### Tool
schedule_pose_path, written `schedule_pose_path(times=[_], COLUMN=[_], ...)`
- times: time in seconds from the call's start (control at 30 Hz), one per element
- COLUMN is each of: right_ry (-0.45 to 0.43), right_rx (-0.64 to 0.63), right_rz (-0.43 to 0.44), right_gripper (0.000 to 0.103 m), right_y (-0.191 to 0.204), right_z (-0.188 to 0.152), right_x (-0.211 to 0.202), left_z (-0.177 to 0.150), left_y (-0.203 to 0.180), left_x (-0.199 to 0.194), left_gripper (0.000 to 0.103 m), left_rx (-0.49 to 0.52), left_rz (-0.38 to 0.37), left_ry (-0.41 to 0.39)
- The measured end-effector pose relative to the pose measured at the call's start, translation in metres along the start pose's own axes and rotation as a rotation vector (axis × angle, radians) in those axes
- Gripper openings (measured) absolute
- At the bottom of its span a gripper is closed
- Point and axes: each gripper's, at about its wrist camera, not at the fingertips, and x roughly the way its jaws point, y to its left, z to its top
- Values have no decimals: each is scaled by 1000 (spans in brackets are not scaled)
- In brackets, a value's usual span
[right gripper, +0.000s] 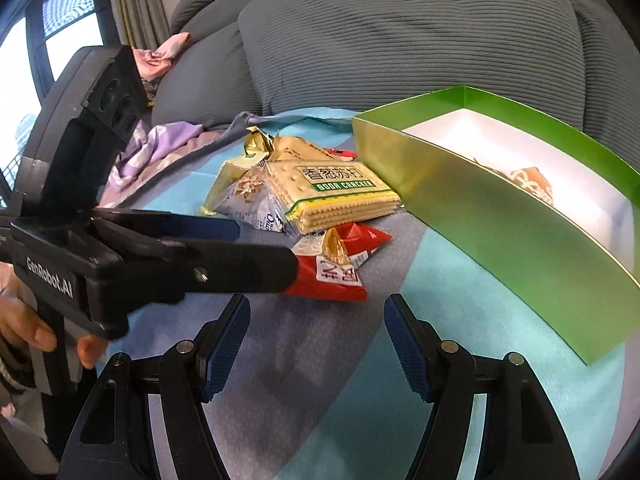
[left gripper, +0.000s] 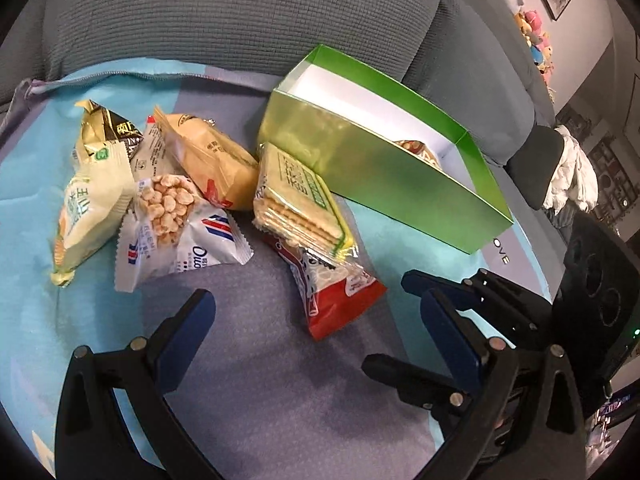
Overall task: Organize snacks
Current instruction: 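Move the right tool back to the pile toward the red wrapped bar, then grasp the red wrapped snack bar with the right gripper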
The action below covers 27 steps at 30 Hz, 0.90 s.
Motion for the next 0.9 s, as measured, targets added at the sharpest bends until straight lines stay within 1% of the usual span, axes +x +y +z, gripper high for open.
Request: schedule_pose_path(times=[0.07, 0.17, 0.23, 0.3, 0.33, 0.37, 0.4, 0.43, 0.47, 0.5, 0.53, 0.6, 0.67, 0.7, 0.73, 0.9], right_ry=[3, 5, 4, 3, 3, 4, 8, 9, 10, 13, 16, 23, 37, 49, 60, 52], right_rx=[-4, -6, -1, 8, 14, 22, 35, 45, 52, 57, 57, 57, 58, 63, 72, 79], right_rz=[6, 20, 38, 56, 58, 64, 72, 79, 85, 93, 100, 116, 118, 120, 116, 126], right_gripper=[70, 70, 70, 70, 70, 70, 70, 70, 70, 70, 69, 62, 54, 43, 39, 34], right_y=[-1, -2, -3, -5, -5, -6, -8, -9, -10, -11, -10, -10, -8, -9, -10, -10], right_z=[1, 2, 4, 7, 7, 8, 9, 9, 10, 10, 9, 9, 8, 9, 8, 7], right_x=[4, 7, 11, 13, 12, 14, 15, 16, 18, 19, 20, 22, 26, 28, 31, 29], left_z=[3, 7, 9, 11, 12, 13, 13, 13, 12, 12, 11, 11, 10, 10, 10, 6], left_y=[1, -2, -7, -10, -10, -9, -9, -10, -10, -9, -9, -8, -7, -6, -5, 0], left_x=[2, 4, 7, 11, 13, 16, 17, 18, 20, 22, 23, 26, 26, 27, 28, 23], left_gripper=[102, 101, 97, 87, 84, 77, 66, 60, 50, 45, 44, 41, 42, 39, 39, 38], left_rx=[-7, 9, 34, 50, 50, 47, 46, 46, 47, 45, 40, 38, 35, 35, 34, 26], left_rz=[0, -2, 5, 2, -2, -13, -20, -22, -22, -23, -30, -39, -38, -39, -42, -57], left_ry=[0, -3, -3, 6, 11, 19, 23, 25, 29, 39, 46, 58, 60, 64, 70, 61])
